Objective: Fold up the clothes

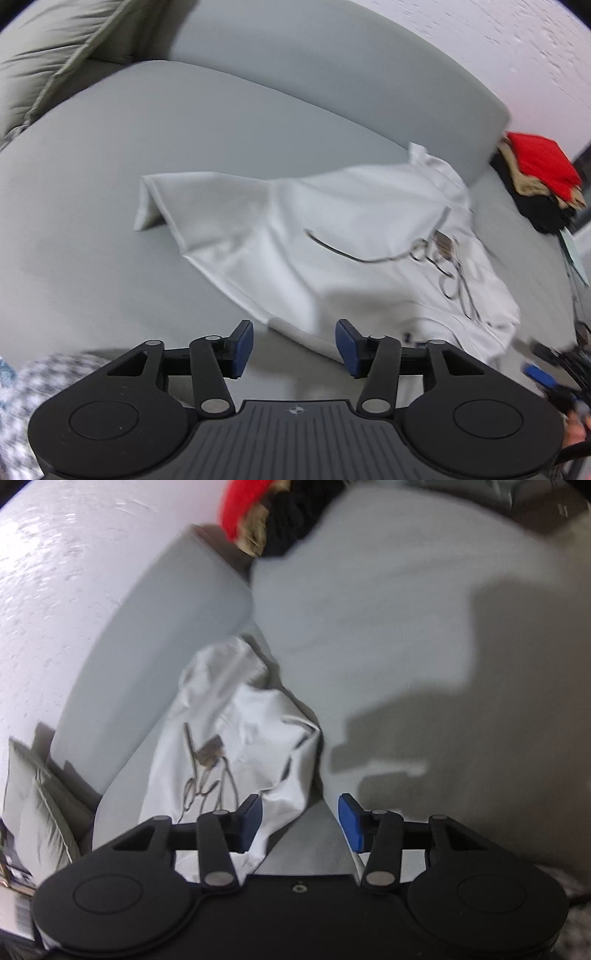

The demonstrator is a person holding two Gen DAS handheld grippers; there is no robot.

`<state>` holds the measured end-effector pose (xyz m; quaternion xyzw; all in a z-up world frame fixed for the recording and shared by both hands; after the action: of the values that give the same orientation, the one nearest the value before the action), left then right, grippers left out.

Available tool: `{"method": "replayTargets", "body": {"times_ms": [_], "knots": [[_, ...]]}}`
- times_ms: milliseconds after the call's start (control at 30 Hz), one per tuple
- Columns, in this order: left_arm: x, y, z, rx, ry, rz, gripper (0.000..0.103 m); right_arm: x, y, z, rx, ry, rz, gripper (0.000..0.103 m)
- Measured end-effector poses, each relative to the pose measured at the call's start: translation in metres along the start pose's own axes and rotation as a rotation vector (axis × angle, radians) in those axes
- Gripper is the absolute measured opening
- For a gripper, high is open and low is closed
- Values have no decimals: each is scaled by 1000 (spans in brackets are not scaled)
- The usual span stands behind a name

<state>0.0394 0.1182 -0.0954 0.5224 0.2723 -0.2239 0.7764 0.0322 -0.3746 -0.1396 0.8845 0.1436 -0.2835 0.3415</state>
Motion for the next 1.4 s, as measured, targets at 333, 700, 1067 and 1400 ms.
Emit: {"method": "replayTargets", "body": {"times_ms": [333,700,1067,1400], "knots": [[-5,-5,9,72,27,19,60,65,3,-6,-45,-63,19,15],[-6,-18,-11,14,13,-6,60,13,1,23,141,-73,60,27],[30,-1,55,225,-71,66,49,9,-32,-50,-195,90,-26,30],[-13,-70,80,573,-262,-232,43,-27,-77,-49,-541,-50,-298,34]]}}
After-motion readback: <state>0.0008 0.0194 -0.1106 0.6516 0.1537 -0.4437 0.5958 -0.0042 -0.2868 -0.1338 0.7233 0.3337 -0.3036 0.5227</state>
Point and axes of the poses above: each gripper's, at about its wrist camera, not at the fingertips, and x roughly the way its jaws point, z to its right, y to its top, the point moved 3 cm from there along x, roughly the way its jaws point, and after that the axes turned 14 degrees about z, right-handed, at the moved point
